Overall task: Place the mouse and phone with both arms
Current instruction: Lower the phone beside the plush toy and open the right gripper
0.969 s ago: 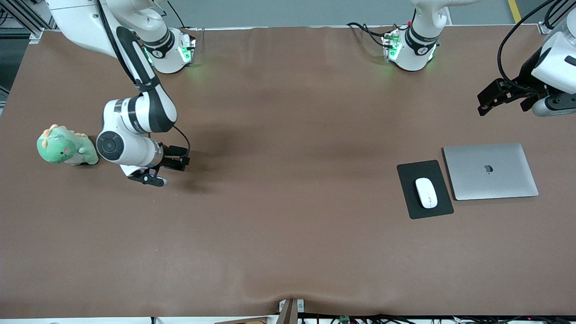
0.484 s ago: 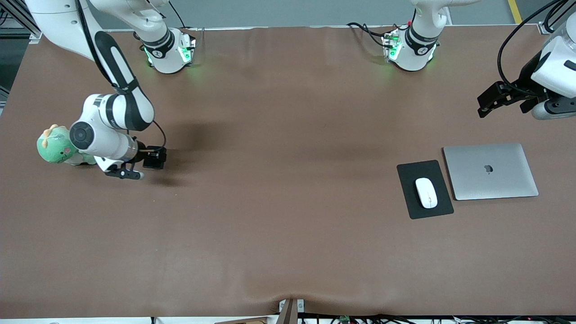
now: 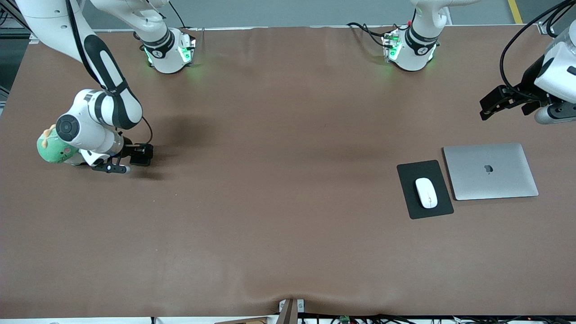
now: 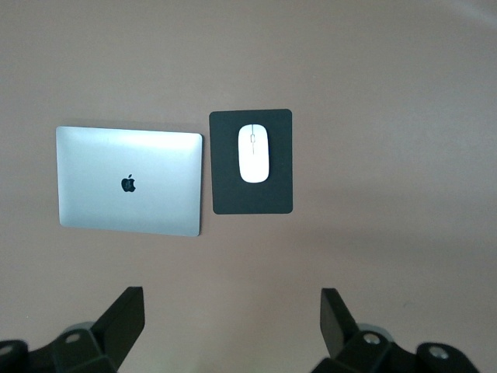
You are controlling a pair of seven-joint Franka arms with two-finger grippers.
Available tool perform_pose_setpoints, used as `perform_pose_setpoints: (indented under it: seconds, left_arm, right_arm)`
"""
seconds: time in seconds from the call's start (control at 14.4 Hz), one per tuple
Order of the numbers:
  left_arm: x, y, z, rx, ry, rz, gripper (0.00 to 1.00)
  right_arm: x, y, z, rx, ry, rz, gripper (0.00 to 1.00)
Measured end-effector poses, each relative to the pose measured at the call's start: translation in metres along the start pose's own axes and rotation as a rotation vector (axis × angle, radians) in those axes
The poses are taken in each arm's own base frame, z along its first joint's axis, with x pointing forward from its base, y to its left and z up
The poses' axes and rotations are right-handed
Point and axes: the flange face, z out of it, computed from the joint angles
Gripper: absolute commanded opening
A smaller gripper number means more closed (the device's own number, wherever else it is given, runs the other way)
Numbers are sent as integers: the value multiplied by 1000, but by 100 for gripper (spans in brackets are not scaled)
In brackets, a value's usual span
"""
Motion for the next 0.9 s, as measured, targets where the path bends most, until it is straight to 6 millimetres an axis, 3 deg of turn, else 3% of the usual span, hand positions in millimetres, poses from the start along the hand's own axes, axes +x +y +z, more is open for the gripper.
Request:
perform_pose_setpoints:
  seconds: [0.42,0.48,0.55,0.62,0.9]
  left_arm:
    - [1,0,1,0,-2,0,100]
    - [1,0,1,0,-2,0,100]
    - [1,0,1,0,-2,0,100]
    - [1,0,1,0,-2,0,100]
    - [1,0,1,0,-2,0,100]
  right_arm:
    - [-9,26,7,3,1,-8,0]
    - [-10,28,9,1,7,-6,13]
    - [-11,28,12,0,7,-5,64]
    - [-13,28,15,-1,3,-5,100]
    - [-12,30,14,3,-12,-2,100]
